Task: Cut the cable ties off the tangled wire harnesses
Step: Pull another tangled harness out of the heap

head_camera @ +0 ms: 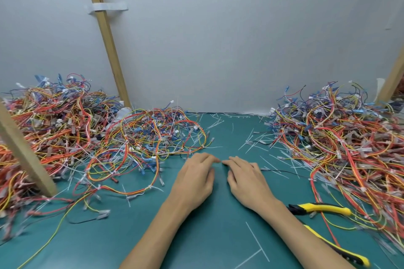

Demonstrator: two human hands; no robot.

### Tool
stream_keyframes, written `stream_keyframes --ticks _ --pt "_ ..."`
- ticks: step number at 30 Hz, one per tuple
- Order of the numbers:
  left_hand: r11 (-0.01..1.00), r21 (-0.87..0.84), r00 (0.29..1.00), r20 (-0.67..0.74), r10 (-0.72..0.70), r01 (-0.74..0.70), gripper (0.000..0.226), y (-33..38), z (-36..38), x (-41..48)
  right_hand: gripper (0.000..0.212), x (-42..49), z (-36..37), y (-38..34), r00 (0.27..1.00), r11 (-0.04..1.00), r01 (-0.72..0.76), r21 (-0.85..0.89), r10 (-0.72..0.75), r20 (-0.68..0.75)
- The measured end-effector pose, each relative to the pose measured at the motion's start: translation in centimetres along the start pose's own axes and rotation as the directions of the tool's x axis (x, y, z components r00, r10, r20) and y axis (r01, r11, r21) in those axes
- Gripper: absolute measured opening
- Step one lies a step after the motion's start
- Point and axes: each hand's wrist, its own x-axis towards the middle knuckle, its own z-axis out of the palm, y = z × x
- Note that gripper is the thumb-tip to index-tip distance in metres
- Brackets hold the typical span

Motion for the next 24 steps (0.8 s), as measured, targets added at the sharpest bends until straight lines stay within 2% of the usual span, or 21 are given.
stream_keyframes --ticks 2,3,5,7,8,10,12,14,17,24 --pt "1.000 0.009 0.985 -0.172 0.000 0.001 0.025 0.0 -1.6 0.4 0.038 0.0 -0.1 0.0 1.000 1.000 0.001 0.013 -0.001 -0.005" --pt "1.000 0.013 0.955 -0.295 -0.017 0.021 0.022 -0.1 -2.5 0.6 0.038 0.0 -0.2 0.0 1.000 1.000 0.000 0.023 0.001 -0.004" --pt "0.994 0.007 0.848 -0.522 -0.093 0.113 0.018 -1.0 -4.3 1.1 0.038 0.0 -0.3 -0.1 1.000 0.999 -0.003 0.038 0.003 -0.002" --pt "0.962 -0.060 0.744 -0.622 -0.244 0.265 0.027 -2.4 -5.6 1.5 0.037 0.0 -0.3 -0.1 1.000 0.999 -0.005 0.038 0.005 0.000" --pt "0.928 -0.115 0.723 -0.595 -0.351 0.355 0.038 -3.2 -6.1 1.7 0.038 0.0 -0.3 -0.1 1.000 0.999 -0.005 0.038 0.005 0.000" --pt "0.831 -0.166 0.719 -0.429 -0.546 0.532 0.055 -4.6 -6.5 2.0 0.038 0.0 -0.3 -0.2 1.000 0.999 -0.007 0.038 0.007 -0.005" --pt "0.758 -0.095 0.718 -0.265 -0.644 0.645 0.055 -5.8 -6.4 2.4 0.039 0.0 -0.3 -0.2 1.000 0.999 -0.009 0.042 0.009 -0.008" --pt "0.753 -0.056 0.731 -0.204 -0.652 0.656 0.045 -6.4 -6.1 2.7 0.039 0.0 -0.3 -0.2 1.000 0.999 -0.012 0.051 0.012 -0.004" --pt "0.754 -0.110 0.725 -0.216 -0.655 0.648 0.037 -6.6 -5.8 3.4 0.039 0.1 -0.4 -0.1 1.000 0.998 -0.015 0.069 0.015 0.000" --pt "0.604 -0.233 0.601 -0.095 -0.794 0.762 0.043 -7.1 -7.1 6.0 0.039 0.0 -0.6 -0.1 1.000 0.997 -0.009 0.080 0.009 -0.007"
